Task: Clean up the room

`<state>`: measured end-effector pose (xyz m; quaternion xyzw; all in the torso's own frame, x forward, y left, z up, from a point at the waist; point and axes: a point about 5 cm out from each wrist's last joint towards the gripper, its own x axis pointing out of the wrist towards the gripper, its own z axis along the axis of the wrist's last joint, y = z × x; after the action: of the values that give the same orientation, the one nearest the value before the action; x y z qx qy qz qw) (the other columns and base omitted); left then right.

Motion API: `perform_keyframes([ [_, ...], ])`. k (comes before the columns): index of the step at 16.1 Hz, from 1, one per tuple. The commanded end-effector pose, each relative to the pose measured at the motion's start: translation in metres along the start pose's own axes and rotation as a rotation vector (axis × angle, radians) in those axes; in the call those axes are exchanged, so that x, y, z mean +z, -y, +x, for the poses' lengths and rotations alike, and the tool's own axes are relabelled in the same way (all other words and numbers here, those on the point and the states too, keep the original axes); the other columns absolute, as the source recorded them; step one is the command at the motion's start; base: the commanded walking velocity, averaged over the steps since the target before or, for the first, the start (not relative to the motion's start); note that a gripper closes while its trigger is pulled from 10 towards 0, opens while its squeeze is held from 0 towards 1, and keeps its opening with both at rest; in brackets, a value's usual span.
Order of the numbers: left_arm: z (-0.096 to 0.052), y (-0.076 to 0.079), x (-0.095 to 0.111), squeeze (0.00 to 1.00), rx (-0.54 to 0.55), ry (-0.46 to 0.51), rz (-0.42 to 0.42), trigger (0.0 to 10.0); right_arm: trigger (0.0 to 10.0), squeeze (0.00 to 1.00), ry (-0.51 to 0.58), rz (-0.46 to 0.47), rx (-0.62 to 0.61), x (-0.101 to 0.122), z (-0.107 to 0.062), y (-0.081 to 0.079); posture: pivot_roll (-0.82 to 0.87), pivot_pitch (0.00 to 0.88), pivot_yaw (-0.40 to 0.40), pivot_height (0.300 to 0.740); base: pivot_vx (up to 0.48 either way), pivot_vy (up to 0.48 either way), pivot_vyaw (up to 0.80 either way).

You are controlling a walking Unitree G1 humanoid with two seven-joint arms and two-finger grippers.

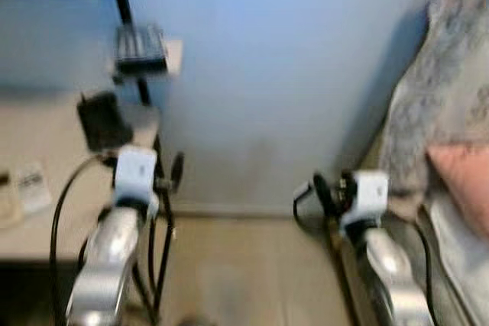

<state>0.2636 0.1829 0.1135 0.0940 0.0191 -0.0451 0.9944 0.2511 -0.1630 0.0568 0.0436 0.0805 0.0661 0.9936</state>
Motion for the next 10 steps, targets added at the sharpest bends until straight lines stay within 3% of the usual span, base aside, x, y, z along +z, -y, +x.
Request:
perform_keyframes([
  [1,0.008,0.005,0.006,0.00,-0.040,0.016,0.019,10.0,10.0,0.00,0.003,-0.002,-0.010,0.000,0.005,-0.003,0.11,0.000,-0.047,0.740,0.480,0.000,0.00],
  [6,0.024,0.015,0.013,0.00,-0.138,0.023,0.028,10.0,10.0,0.00,0.004,0.006,-0.017,0.000,0.008,-0.004,0.11,0.000,-0.039,0.740,0.480,0.000,0.00],
  [8,0.032,0.017,0.006,0.00,-0.123,-0.030,0.030,10.0,10.0,0.00,-0.002,0.014,-0.015,-0.002,0.011,-0.007,0.11,0.000,-0.037,0.740,0.000,0.000,0.00],
  [10,0.047,0.015,-0.010,0.00,-0.051,-0.089,-0.047,10.0,10.0,0.00,-0.053,0.049,-0.009,-0.011,0.025,-0.010,0.12,0.000,-0.038,0.740,0.000,0.000,0.00],
])
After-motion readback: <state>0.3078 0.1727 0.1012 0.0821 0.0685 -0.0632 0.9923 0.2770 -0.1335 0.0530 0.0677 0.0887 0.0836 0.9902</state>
